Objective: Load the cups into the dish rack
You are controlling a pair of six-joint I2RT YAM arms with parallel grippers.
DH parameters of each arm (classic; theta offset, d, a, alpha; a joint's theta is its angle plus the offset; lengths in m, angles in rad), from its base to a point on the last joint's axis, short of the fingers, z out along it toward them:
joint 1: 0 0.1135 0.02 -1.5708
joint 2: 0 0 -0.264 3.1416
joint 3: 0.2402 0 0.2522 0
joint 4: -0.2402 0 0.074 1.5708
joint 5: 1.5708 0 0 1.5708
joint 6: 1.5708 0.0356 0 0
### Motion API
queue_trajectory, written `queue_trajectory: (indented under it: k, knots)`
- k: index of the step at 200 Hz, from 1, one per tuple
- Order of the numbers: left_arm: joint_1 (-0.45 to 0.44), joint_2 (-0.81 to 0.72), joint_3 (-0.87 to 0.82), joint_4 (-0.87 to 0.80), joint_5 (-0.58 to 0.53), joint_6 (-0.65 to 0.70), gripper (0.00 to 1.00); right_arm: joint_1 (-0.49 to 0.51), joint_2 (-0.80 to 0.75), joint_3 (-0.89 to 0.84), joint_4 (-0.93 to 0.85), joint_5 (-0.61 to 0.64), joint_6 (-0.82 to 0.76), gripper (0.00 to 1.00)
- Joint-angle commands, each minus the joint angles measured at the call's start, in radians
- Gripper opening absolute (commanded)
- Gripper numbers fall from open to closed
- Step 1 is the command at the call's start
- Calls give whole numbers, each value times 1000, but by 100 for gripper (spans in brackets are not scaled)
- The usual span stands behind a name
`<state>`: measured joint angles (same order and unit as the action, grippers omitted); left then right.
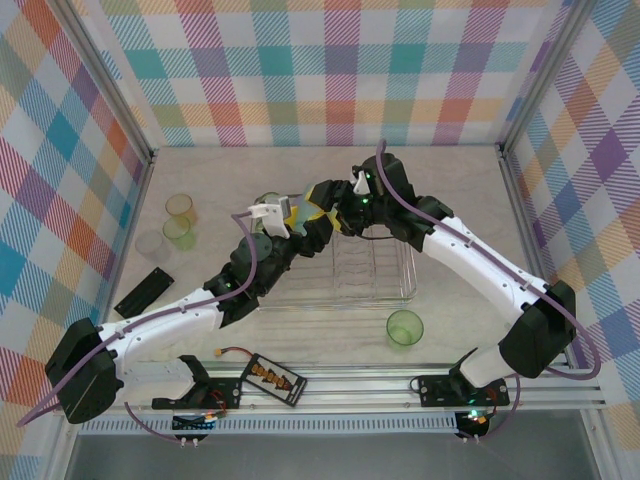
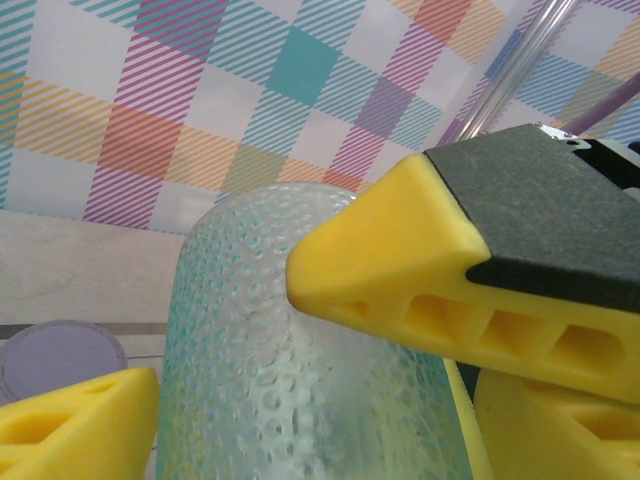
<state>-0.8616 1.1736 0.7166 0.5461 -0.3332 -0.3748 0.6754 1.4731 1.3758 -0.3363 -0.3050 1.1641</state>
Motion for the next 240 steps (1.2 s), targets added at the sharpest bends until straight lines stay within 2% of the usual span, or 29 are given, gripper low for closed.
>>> queue_trajectory:
  k: [1,48,101,152,218,240]
  knots:
    - [-4,-11,-42,122,30,0,82,4,-17,23,69,-38,21,59]
    - [-4,-40,-145,314,83,81,83,-8,-23,9,157,-83,92,59]
    - [-4,-93,-186,402,81,142,82,-7,-14,10,178,-117,116,59]
    - [-5,-95,-178,406,129,183,77,-7,-11,-23,248,-130,162,59]
    - [-4,-108,-158,393,96,208,78,-7,-7,-39,226,-109,147,59]
    - [-5,-124,-151,352,48,191,80,-6,-4,-45,218,-96,140,60]
